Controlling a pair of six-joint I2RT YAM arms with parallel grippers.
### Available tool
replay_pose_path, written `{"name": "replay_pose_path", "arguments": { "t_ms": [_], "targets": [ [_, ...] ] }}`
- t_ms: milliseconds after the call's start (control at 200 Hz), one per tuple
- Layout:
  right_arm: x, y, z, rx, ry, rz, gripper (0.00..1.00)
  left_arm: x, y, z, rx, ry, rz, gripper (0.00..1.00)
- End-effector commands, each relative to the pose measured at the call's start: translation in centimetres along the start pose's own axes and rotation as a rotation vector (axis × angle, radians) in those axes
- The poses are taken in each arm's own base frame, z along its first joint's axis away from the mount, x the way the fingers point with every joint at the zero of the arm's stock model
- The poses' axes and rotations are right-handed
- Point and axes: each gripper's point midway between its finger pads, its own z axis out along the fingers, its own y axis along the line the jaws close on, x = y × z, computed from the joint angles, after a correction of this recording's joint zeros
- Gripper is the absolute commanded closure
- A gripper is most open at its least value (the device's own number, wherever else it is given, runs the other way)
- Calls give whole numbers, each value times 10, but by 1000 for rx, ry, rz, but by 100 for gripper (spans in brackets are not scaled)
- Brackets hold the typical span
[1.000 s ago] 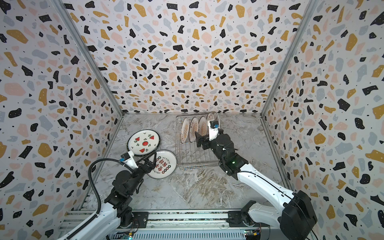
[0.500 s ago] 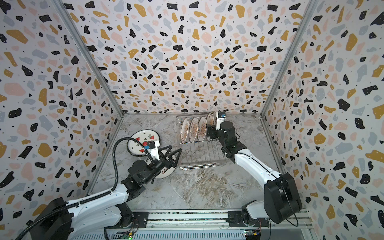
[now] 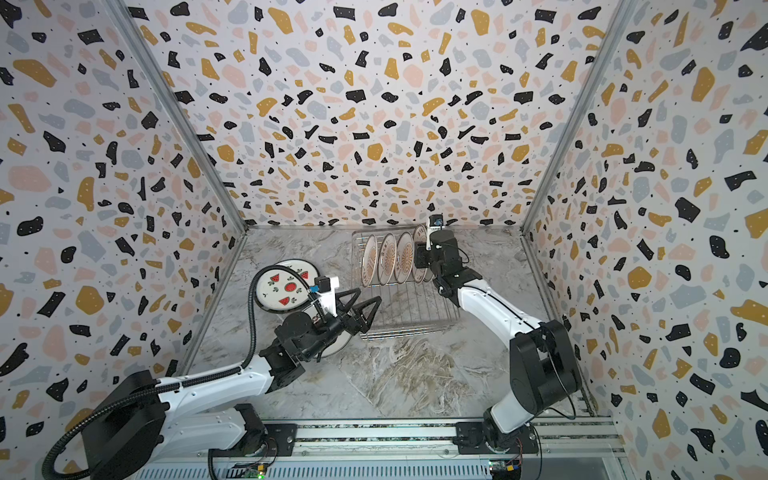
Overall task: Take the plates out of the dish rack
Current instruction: 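Close the right gripper on the top edge of the nearest sunburst plate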
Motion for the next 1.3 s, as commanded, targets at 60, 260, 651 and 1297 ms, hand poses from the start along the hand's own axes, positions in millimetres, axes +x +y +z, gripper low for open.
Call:
{"name": "replay_pose_path", "arguments": {
  "t_ms": [60,260,651,1297],
  "targets": [
    [-12,-13,2,88,-12,-17,51,-15,-7,6,5,-51,13,0],
    [-7,-9,14,73,17,-24,59,-15,8,7,-82,-53,14,0],
    [7,-23,37,308,73,-105,70,-11,12,4,-90,-54,-5,0],
    [-6,-13,35,432,27,-205,85,-9,19,-2,-123,-57,-13,0]
  ]
}}
